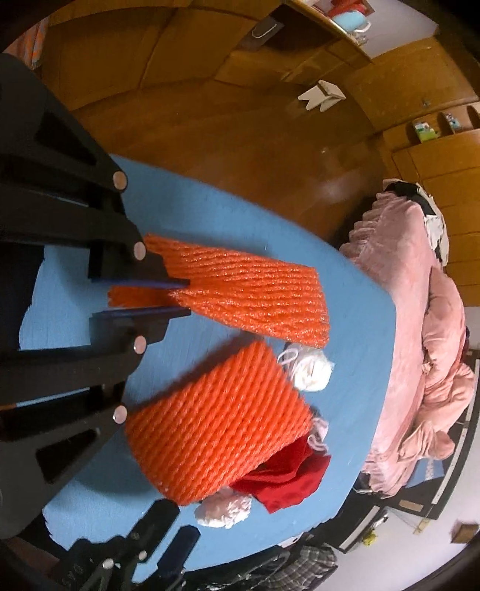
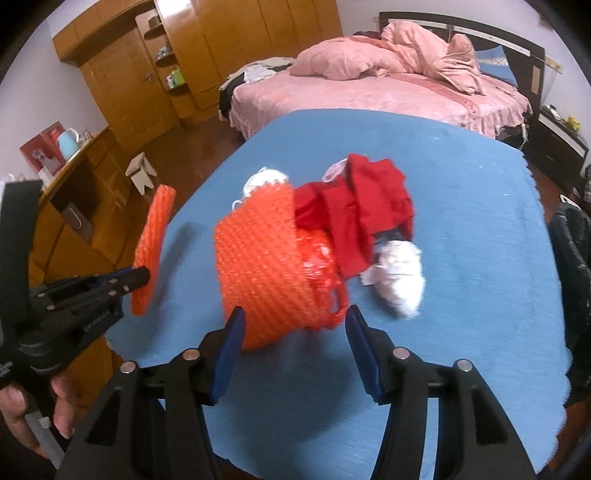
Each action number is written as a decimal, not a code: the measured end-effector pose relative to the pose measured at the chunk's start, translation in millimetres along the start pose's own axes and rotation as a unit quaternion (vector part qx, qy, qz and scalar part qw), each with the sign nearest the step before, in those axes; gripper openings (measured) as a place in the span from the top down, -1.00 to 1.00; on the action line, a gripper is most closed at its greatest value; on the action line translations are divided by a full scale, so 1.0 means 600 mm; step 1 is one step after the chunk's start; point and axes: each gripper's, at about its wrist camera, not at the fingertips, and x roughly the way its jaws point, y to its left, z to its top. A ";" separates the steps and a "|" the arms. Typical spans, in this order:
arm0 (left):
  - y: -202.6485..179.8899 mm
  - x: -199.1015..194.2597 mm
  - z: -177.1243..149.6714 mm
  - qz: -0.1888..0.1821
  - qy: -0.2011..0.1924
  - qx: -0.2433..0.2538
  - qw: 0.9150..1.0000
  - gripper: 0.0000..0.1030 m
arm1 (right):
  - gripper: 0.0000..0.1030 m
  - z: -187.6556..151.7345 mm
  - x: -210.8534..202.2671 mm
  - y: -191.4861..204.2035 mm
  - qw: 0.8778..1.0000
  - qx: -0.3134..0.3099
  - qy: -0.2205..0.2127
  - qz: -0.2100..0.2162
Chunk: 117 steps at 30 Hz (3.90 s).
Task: Collect trash
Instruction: 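Grasp an orange foam net with each tool from the table, then carry both orange foam nets over the bin and open both tools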
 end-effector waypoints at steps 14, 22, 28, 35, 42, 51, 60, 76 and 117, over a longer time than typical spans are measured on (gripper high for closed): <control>0.019 0.014 0.007 0.002 0.005 -0.006 1.000 0.83 | 0.78 -0.003 0.036 0.008 0.999 -0.004 0.032 0.018; -0.003 -0.033 0.007 0.014 -0.012 0.006 1.000 0.83 | 0.79 0.010 -0.030 0.006 1.000 -0.001 -0.008 0.030; -0.031 -0.084 0.009 0.009 -0.030 0.004 1.000 0.83 | 0.79 0.021 -0.093 -0.015 0.999 0.005 -0.044 0.025; -0.093 -0.116 0.008 -0.005 -0.038 0.008 0.999 0.83 | 0.79 0.023 -0.154 -0.078 0.997 0.022 -0.074 -0.007; -0.195 -0.135 0.010 -0.027 -0.041 0.031 0.998 0.83 | 0.79 0.019 -0.210 -0.195 0.993 0.056 -0.092 -0.052; -0.329 -0.140 0.015 -0.058 -0.038 0.062 0.996 0.83 | 0.79 -0.006 -0.257 -0.319 0.986 0.096 -0.101 -0.087; -0.486 -0.137 0.023 -0.098 -0.036 0.107 0.989 0.83 | 0.79 -0.026 -0.298 -0.434 0.976 0.135 -0.117 -0.122; -0.742 -0.104 0.046 -0.160 -0.030 0.177 0.971 0.83 | 0.79 -0.049 -0.305 -0.662 0.959 0.191 -0.101 -0.185; -0.467 -0.081 0.055 -0.085 -0.032 0.131 0.987 -0.31 | 0.13 -0.057 -0.234 -0.462 0.980 0.164 -0.054 -0.102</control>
